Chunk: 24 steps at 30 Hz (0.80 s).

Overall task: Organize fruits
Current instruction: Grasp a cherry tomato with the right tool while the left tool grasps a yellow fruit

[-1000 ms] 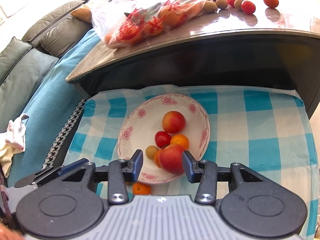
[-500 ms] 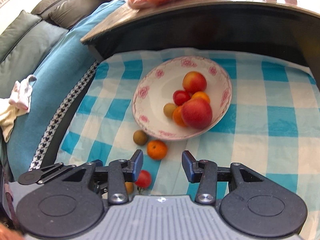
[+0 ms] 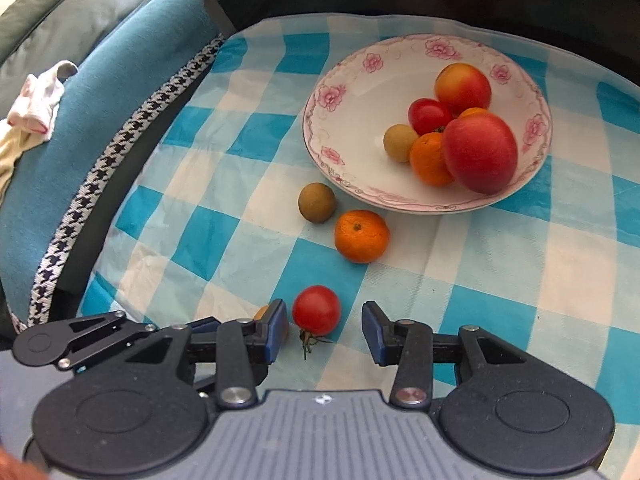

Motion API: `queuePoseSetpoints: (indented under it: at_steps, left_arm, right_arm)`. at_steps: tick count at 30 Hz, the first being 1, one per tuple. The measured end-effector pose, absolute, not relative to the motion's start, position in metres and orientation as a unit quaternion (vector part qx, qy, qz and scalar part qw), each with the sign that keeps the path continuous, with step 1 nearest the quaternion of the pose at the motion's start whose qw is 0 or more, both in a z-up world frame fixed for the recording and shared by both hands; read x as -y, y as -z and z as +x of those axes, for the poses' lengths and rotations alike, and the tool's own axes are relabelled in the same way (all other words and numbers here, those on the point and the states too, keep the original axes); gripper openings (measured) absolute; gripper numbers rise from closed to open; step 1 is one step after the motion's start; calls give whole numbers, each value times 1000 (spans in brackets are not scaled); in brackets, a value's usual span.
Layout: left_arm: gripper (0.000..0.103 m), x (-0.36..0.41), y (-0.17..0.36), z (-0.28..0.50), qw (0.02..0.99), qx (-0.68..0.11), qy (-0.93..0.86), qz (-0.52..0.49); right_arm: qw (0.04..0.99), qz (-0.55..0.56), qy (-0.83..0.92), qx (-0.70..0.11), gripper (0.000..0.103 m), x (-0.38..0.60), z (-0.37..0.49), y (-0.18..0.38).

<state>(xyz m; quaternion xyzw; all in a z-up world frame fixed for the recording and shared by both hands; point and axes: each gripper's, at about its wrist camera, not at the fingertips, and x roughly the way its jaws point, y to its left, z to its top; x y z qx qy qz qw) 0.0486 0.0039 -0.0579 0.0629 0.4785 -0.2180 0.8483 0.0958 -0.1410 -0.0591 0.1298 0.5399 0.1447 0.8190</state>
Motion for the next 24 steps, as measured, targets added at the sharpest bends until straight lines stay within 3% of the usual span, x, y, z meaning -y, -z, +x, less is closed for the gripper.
queuePoseSetpoints:
  at_steps: [3, 4, 14, 20, 24]
  left_arm:
    - [49, -1, 59, 50, 850, -476, 217, 67]
    - [49, 0, 60, 51, 850, -475, 217, 71]
    - [47, 17, 70, 59, 851, -470, 215, 94]
    - [32, 20, 71, 60, 856, -464, 203, 106]
    - [32, 24, 69, 57, 854, -463, 206, 119]
  right_arm:
    - [823, 117, -143, -538, 36, 138, 99, 61]
    - [822, 112, -140, -540, 29, 139, 99, 61]
    - [831, 104, -131, -531, 29, 159, 89, 50]
    - [836, 129, -120, -519, 29, 179, 87, 38]
    - [843, 143, -109, -506, 29, 193, 86, 28]
